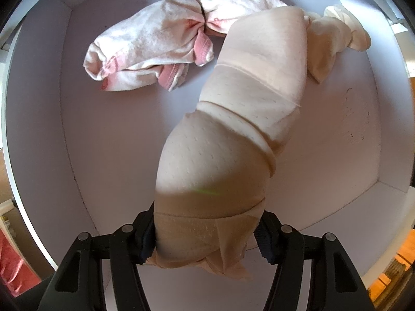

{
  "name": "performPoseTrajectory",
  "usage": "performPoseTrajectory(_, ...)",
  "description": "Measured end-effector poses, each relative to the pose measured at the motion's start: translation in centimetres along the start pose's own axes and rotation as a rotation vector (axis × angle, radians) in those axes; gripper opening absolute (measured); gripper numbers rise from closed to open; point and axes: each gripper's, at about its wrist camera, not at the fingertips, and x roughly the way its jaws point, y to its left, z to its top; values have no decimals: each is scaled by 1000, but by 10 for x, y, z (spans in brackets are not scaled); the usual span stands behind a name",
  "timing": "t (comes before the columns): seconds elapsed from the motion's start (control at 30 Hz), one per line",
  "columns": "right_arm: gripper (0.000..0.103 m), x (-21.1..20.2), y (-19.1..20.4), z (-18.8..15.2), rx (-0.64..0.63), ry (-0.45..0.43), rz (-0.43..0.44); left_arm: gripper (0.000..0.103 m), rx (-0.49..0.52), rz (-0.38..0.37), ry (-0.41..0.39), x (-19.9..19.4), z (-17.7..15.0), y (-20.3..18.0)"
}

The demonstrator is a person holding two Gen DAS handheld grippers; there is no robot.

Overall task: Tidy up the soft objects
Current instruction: 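Move the right tool back down over the drawer of clothes, then lift the peach fabric bundle up to the gold tray with the left tool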

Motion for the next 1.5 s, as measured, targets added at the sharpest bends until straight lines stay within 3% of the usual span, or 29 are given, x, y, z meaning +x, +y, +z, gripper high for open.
performPoseTrajectory(0.23, 38, 40, -17, -61, 26, 85, -39, 63, 11, 25, -1, 3, -3, -1)
performPoseTrajectory(0.63, 38, 167, -64, -148, 183, 372, -75, 58, 15, 33, -77, -7, -14, -6)
performPoseTrajectory(1.03, 38, 184, -87, -173, 292, 455, -48, 53, 22, 22, -128, -26, -25, -5)
performPoseTrajectory(1.3, 38, 181, -107, -182, 371, 466, -23, 51, 44, -39, -192, -67, -29, 0)
performPoseTrajectory(1.5, 38, 182, -113, -181, 373, 459, -4, 51, 108, -16, -239, -94, -36, -6)
